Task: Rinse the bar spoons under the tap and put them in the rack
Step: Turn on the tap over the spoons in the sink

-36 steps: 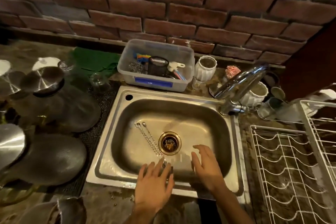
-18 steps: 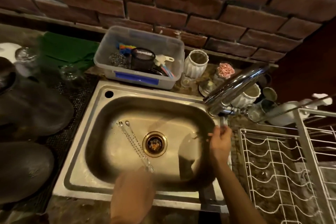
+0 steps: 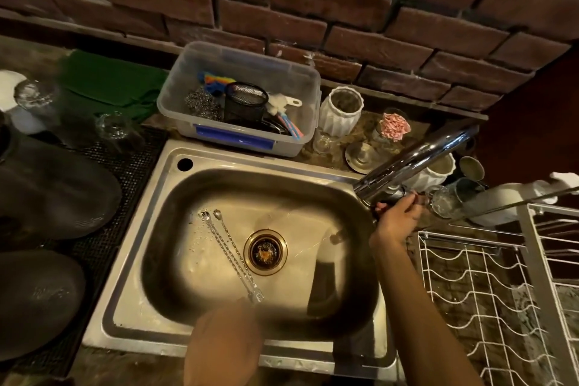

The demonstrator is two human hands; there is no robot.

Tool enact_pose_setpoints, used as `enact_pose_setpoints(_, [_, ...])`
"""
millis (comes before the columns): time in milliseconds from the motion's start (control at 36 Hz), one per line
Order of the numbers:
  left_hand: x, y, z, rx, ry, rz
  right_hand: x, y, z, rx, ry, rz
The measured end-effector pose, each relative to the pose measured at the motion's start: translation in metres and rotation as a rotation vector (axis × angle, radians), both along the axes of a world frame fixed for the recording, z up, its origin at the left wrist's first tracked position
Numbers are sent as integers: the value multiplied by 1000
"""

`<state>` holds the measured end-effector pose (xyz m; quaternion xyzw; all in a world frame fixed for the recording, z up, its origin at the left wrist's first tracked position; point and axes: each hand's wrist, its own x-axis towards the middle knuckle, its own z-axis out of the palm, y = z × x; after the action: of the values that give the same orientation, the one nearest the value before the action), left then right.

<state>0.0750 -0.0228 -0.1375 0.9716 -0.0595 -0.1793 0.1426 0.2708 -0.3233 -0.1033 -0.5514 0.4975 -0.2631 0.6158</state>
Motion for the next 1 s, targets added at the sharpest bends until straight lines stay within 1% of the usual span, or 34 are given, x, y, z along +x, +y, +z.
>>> enact_pose_setpoints(111, [-1, 0, 1, 4, 12, 0, 1, -6, -9, -88, 101, 10])
enact_pose_setpoints(194, [1, 0, 5, 11, -2, -13, 2, -10, -10, -204, 279, 20])
enact_pose_setpoints(333, [1, -1, 9, 23, -14, -39, 10, -18, -11, -167, 356, 21])
enact_pose_setpoints(528, [1, -1, 7, 8, -52, -51, 12, -24, -10, -95, 363, 1])
enact_pose_setpoints(611, [2, -1, 8, 7, -71, -60, 12, -26, -9, -105, 365, 0])
enact_pose_setpoints(917, [0, -1, 1, -1, -53, -48, 13, -27, -7, -12, 259, -18])
enact_pose_setpoints(1000, [-2, 0, -2, -7, -33, -44, 11, -26, -5, -19, 301, -9])
